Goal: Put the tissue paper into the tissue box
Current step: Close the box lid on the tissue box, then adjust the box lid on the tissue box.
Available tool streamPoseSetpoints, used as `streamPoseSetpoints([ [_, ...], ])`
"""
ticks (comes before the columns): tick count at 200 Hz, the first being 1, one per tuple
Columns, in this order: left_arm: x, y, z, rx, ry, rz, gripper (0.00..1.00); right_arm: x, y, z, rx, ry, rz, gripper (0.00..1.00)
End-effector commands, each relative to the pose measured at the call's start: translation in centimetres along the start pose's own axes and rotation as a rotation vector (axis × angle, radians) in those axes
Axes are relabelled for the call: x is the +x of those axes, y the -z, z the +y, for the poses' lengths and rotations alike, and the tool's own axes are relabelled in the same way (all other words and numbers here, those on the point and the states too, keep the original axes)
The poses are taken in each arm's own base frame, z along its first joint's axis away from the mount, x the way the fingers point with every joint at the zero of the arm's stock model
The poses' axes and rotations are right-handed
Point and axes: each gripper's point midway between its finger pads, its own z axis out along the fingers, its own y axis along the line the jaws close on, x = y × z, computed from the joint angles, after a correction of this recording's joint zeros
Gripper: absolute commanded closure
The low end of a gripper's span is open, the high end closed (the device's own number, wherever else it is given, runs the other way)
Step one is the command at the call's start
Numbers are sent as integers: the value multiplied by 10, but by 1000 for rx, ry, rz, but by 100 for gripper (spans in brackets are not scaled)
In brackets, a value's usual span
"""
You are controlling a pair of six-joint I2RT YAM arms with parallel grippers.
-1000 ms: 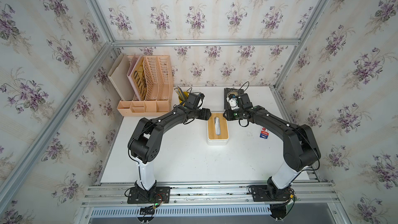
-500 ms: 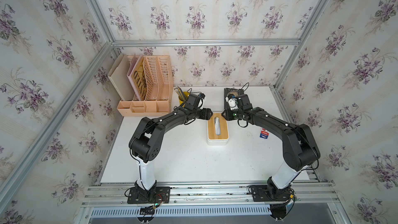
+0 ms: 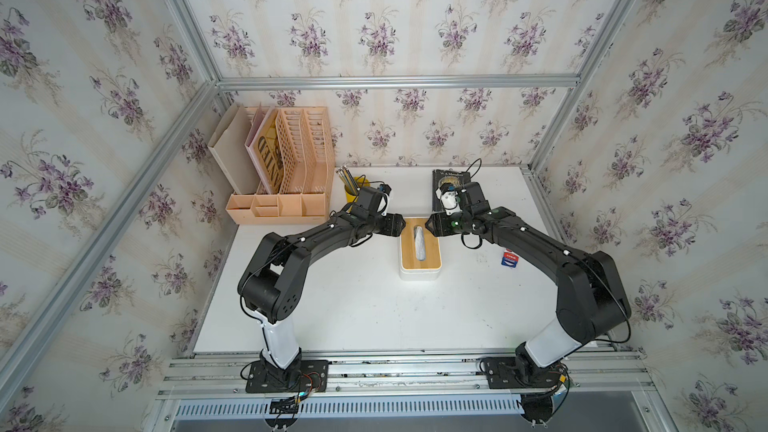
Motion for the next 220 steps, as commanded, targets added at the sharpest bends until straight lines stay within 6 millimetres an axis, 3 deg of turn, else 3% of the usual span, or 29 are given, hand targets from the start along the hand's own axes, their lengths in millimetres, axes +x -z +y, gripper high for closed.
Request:
streamPoseSetpoints([
  [1, -4, 4, 1, -9, -33, -21, 21, 25, 3, 1, 38, -31, 71, 27],
  [30, -8, 4, -2, 11, -41, -31, 21, 44, -2, 3, 93, -27, 128, 26],
  [48, -9, 3, -5, 22, -49, -32, 21, 46, -6, -1, 125, -31, 149, 26],
  [53, -9, 3, -5, 24, -54, -32, 21, 50, -9, 13, 112, -2, 161, 28],
  [125, -7, 3, -9, 58, -55, -40, 21, 50, -24, 20, 172, 25, 214, 50],
  [176, -9, 4, -3, 58, -35, -53, 21, 41, -13, 21, 200, 35, 216, 70],
  [220, -12, 9, 4, 55, -14, -85, 21, 27, 1, 30, 186, 61, 224, 75],
])
